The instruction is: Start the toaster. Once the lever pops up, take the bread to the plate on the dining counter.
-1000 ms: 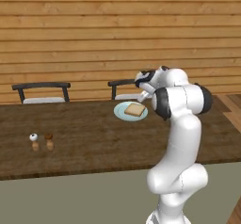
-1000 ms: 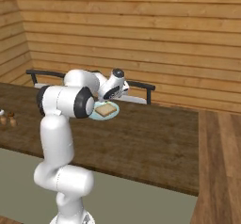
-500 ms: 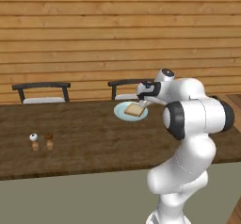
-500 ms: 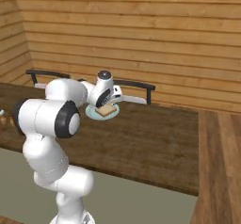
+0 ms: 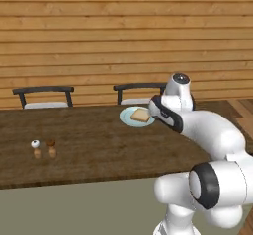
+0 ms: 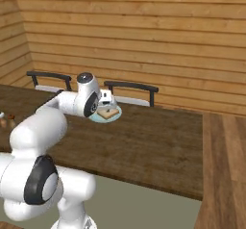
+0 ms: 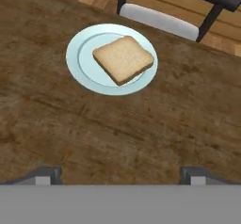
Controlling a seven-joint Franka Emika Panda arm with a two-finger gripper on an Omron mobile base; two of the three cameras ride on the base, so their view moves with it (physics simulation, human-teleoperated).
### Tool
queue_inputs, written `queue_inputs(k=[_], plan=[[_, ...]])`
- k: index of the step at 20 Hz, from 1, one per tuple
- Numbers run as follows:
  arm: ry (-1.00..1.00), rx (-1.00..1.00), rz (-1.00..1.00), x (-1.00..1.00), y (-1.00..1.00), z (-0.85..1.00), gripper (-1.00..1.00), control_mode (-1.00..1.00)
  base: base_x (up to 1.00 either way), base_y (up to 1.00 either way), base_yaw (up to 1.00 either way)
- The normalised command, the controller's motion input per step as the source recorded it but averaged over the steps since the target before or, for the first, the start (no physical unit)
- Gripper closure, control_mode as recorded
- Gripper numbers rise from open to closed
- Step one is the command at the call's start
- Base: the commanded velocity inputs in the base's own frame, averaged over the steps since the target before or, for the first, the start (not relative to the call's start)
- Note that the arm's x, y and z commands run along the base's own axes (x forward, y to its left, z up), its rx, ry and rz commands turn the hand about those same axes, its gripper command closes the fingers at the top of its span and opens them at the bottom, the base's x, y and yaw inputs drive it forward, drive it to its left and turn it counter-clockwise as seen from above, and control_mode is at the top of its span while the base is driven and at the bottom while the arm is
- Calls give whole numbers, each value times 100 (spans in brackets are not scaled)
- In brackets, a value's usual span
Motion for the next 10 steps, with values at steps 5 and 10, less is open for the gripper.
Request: queue_inputs(k=[5,10], plan=[[-21,0,-8,-100,0,50,-100,-100,0,0,0],[-31,8,-15,-100,0,45,-100,-100,0,0,0]])
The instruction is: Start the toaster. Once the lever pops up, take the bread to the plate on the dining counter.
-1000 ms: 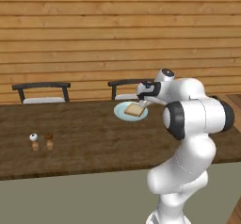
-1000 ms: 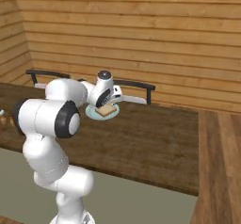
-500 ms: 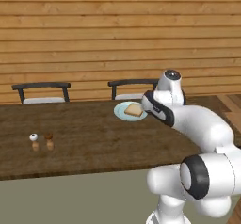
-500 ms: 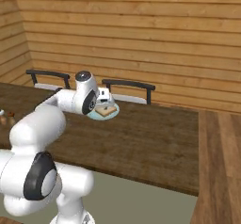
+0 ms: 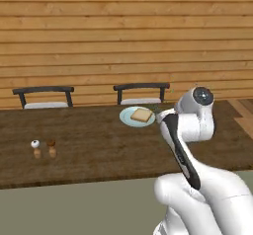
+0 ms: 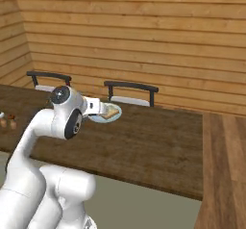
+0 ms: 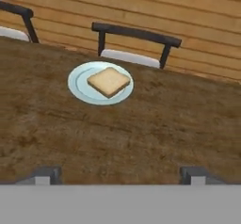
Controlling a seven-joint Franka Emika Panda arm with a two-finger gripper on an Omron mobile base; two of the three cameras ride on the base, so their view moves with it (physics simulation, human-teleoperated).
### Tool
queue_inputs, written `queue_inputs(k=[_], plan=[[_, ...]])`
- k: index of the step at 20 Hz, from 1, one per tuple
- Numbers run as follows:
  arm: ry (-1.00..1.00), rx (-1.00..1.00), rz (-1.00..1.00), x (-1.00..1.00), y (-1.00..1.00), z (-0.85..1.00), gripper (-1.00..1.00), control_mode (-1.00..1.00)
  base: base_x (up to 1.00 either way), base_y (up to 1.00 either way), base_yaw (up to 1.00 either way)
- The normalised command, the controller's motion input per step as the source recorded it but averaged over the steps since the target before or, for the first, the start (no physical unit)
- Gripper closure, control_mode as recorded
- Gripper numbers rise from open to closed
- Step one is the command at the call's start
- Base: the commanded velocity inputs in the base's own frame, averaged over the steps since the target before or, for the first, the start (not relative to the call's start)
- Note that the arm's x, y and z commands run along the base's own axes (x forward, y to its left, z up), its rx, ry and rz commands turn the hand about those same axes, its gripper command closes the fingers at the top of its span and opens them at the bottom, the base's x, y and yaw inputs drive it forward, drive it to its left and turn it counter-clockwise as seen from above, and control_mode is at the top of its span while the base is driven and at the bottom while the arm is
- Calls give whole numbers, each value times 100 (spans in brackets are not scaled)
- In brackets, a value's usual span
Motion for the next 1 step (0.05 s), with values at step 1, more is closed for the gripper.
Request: queue_inputs(k=[1], plan=[[-26,11,-17,-100,0,53,-100,-100,0,0,0]])
